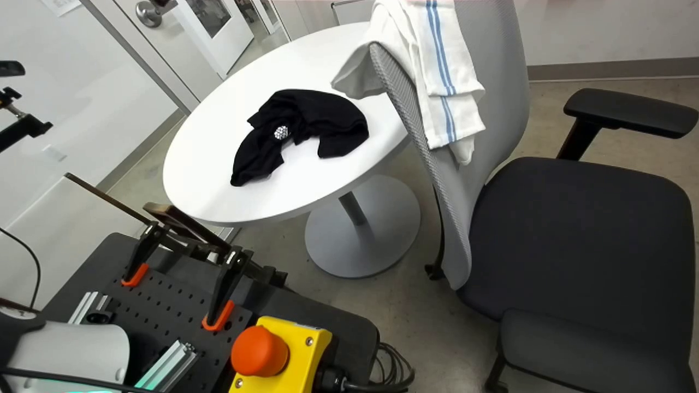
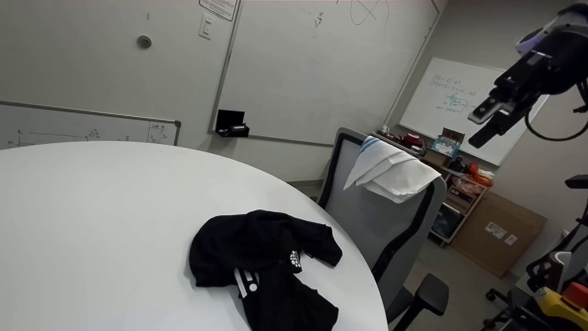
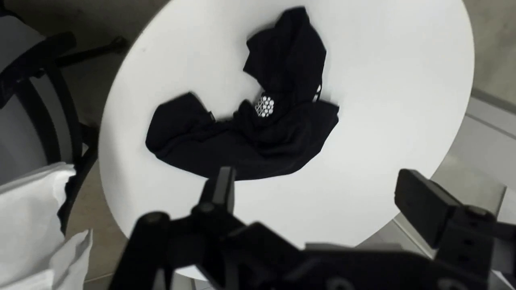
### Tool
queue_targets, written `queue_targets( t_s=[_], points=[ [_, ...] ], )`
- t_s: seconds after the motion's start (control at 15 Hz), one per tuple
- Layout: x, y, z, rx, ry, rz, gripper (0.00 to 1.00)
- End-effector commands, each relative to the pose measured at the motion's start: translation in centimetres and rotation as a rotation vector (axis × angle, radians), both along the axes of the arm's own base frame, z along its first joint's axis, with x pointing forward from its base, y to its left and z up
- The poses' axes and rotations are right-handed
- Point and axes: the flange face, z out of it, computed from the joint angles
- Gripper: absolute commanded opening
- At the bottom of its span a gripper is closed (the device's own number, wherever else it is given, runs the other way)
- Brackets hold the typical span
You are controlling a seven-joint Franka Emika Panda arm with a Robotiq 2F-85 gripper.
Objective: Remove the towel from the chair.
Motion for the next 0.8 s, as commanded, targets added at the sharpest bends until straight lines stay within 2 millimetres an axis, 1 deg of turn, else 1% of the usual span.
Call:
queue_targets(
  t_s=[0.0, 0.2, 0.4, 0.6, 0.73],
  points=[
    [1.7, -3.0, -2.5, 0.045, -0.067, -0.19, 1.0],
    [2.5, -5.3, -4.2, 0.07, -0.135, -0.366, 1.0],
    [2.3, -6.6, -5.4, 0.092, -0.202, -0.55, 1.0],
    [2.0, -7.8, -5.2, 0.1, -0.275, -0.724, 1.0],
    [1.8, -9.0, -4.4, 0.087, -0.333, -0.829, 1.0]
  ],
)
